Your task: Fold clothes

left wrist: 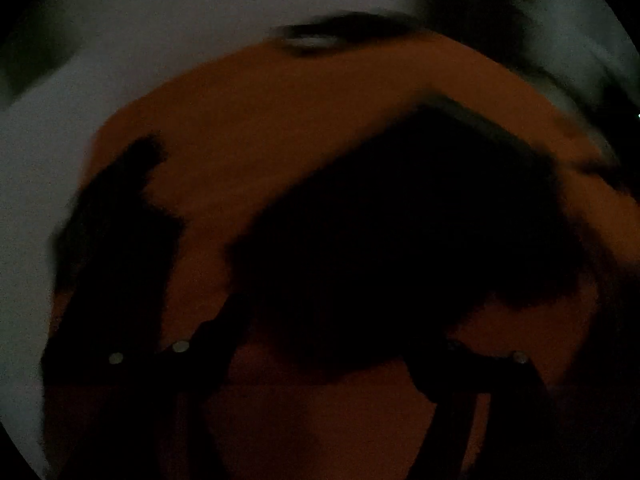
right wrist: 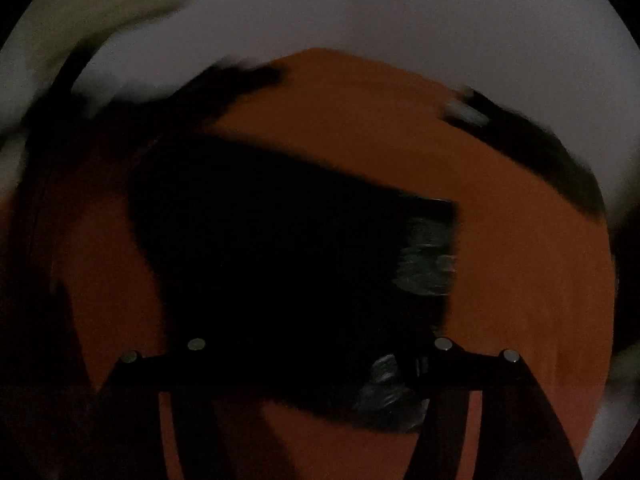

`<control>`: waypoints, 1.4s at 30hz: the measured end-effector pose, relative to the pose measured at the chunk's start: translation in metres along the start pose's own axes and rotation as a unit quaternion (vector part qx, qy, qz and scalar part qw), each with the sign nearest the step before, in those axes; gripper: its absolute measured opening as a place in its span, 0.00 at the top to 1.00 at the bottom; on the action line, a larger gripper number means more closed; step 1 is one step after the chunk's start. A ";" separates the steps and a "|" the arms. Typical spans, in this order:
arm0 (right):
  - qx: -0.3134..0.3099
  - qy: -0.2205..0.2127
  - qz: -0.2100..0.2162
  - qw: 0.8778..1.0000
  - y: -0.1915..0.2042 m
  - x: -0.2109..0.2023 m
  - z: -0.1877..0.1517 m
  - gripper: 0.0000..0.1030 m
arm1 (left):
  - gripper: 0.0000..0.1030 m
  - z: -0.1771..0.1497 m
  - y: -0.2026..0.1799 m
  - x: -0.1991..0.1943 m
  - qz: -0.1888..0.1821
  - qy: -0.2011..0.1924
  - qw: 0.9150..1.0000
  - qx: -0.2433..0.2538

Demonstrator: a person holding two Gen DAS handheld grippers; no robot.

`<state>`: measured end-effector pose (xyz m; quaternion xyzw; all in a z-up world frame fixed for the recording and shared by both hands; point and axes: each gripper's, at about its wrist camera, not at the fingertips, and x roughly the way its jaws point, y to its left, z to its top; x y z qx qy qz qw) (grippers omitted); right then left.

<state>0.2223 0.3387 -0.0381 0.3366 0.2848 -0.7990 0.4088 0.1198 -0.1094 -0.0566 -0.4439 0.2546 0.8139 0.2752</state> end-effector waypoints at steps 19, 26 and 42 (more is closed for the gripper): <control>-0.516 0.002 -0.045 0.855 0.042 0.067 -0.115 0.67 | 0.29 -0.066 -0.050 0.096 0.076 0.035 0.934 0.347; -0.327 0.058 0.054 0.942 -0.001 0.077 -0.064 0.93 | 0.75 -0.035 -0.005 0.089 0.014 0.055 0.969 0.242; 0.099 0.181 0.369 0.906 -0.221 0.215 0.036 0.89 | 0.83 -0.007 0.168 0.130 -0.292 0.088 0.919 -0.249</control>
